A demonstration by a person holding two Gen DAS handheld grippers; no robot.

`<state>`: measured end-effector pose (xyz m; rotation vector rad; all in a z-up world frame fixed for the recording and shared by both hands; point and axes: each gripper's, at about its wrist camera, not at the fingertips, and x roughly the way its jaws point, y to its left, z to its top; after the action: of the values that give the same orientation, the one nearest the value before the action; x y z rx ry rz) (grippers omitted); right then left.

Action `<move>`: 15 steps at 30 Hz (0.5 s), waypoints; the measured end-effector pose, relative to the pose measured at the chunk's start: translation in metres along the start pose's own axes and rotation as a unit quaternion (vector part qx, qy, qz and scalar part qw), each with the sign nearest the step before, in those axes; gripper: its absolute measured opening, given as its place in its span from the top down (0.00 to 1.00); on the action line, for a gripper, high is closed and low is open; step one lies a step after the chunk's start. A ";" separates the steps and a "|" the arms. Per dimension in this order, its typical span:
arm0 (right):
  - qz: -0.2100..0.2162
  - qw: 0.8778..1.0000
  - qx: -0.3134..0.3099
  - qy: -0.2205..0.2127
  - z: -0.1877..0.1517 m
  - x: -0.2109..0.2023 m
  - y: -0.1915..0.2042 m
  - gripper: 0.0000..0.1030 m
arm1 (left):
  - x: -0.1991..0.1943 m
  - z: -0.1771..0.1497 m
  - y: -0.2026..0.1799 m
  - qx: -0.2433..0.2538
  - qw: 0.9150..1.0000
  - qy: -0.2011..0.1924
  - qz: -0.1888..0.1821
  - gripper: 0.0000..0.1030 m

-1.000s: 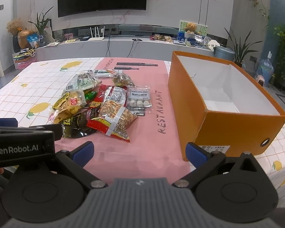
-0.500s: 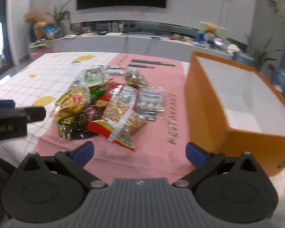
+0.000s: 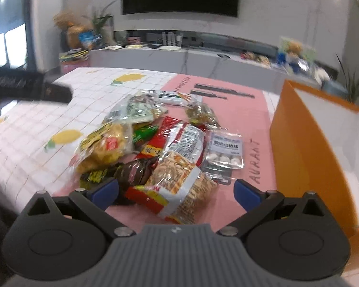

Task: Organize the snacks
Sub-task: 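Grasp the peanut snack bag with the right gripper while the left gripper grasps the dark chocolate snack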

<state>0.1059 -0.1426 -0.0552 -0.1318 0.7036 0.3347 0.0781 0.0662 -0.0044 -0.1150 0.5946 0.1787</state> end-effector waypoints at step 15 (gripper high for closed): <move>0.026 0.984 0.166 0.063 0.001 0.047 -0.026 0.03 | 0.012 -0.025 -0.016 0.054 0.998 0.039 0.011 0.01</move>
<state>0.1489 -0.1548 -0.0844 0.1832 0.8800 0.2565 0.0779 0.0480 -0.0305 -0.0101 0.6817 0.1638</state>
